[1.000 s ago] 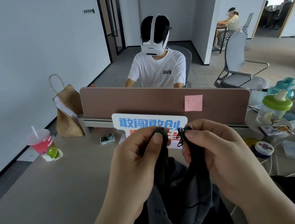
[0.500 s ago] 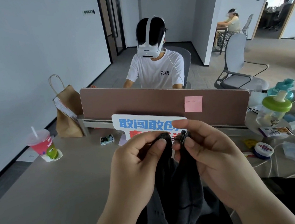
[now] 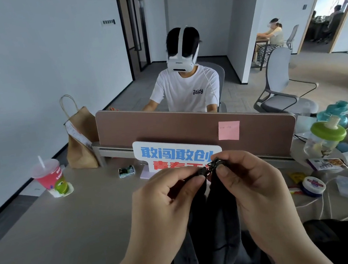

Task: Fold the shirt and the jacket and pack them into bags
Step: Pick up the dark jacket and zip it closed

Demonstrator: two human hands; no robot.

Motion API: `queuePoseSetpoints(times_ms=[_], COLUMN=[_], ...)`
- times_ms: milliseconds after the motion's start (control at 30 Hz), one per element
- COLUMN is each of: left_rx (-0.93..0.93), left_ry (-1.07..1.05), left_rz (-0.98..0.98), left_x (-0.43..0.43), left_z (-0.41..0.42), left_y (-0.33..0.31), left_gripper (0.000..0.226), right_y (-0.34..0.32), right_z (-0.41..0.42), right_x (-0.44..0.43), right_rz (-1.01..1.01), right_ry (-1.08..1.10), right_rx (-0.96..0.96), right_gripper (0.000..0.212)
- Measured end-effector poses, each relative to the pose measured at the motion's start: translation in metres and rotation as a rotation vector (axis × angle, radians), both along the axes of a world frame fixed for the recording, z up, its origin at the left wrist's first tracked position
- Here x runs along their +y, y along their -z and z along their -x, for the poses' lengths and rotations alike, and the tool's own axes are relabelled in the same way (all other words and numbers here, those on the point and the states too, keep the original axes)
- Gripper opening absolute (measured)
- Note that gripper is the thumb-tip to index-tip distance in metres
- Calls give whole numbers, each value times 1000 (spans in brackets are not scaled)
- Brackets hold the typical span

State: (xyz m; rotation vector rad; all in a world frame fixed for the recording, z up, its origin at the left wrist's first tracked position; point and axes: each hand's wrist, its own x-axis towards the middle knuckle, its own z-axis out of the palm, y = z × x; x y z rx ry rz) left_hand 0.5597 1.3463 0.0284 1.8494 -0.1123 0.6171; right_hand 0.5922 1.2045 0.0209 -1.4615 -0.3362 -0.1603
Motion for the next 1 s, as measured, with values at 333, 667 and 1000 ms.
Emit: queuePoseSetpoints(times_ms=[333, 667, 1000], left_rx=[8, 62, 80], left_ry=[56, 95, 97], left_rz=[-89, -63, -66], left_x=[0, -2, -2], left_z=[-2, -1, -1], left_y=[0, 1, 0], left_gripper=[26, 22, 26], right_y=[-7, -7, -6], right_z=[3, 2, 5], right_x=[1, 0, 1], right_rz=[144, 148, 182], right_ry=[106, 184, 143], right_rx=[-125, -110, -151], right_gripper=[20, 28, 20])
